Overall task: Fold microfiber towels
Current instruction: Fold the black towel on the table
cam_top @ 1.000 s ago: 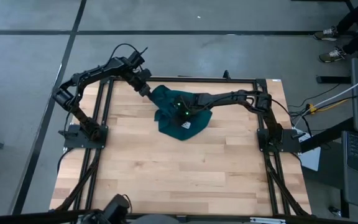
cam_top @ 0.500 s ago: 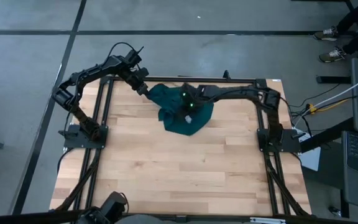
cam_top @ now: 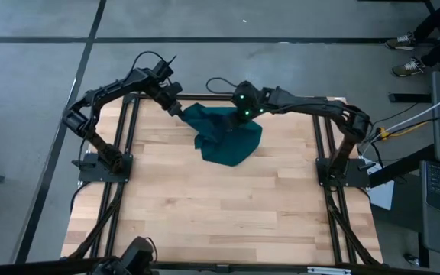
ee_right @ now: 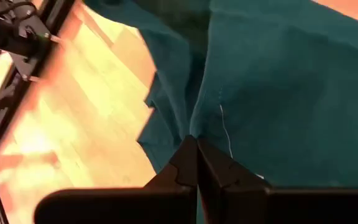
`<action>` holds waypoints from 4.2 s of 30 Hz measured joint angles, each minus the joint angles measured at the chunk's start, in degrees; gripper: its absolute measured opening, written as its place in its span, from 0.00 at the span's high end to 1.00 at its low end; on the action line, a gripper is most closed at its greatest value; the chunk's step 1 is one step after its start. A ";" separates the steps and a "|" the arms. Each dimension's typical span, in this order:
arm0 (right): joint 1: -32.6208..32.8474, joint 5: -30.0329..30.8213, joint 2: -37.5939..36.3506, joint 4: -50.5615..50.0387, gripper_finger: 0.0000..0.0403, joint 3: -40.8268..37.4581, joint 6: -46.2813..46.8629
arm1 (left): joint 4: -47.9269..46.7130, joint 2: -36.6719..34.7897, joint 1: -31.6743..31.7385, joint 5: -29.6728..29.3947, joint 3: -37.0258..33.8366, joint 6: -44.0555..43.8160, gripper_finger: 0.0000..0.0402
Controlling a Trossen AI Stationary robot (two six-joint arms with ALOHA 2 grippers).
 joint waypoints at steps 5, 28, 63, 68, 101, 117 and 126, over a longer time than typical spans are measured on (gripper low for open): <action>-1.92 0.88 -5.28 -0.22 1.00 0.00 -1.12 | 0.10 -3.54 0.00 0.62 1.65 -1.94 0.99; -1.40 -1.45 -24.67 1.11 1.00 0.07 -3.59 | -5.79 -14.48 -2.62 -7.93 23.52 -11.13 0.99; 13.07 7.79 -28.38 -15.45 1.00 36.08 -15.05 | -8.42 -15.90 -31.19 -17.07 61.62 -21.66 1.00; 16.30 15.42 -28.40 -19.73 1.00 42.16 -16.59 | -12.14 -16.47 -34.20 -20.17 68.19 -20.30 1.00; 57.39 54.41 -16.41 -12.43 1.00 43.82 -7.47 | -24.21 -27.24 -35.32 -6.50 67.56 -29.28 1.00; 72.07 68.09 -12.34 -0.31 1.00 43.82 -13.80 | -7.45 -19.92 -39.25 1.84 67.54 -36.83 1.00; 71.60 69.21 -12.34 0.94 1.00 43.82 -18.81 | -5.85 -3.84 -65.01 -18.30 67.32 -18.53 1.00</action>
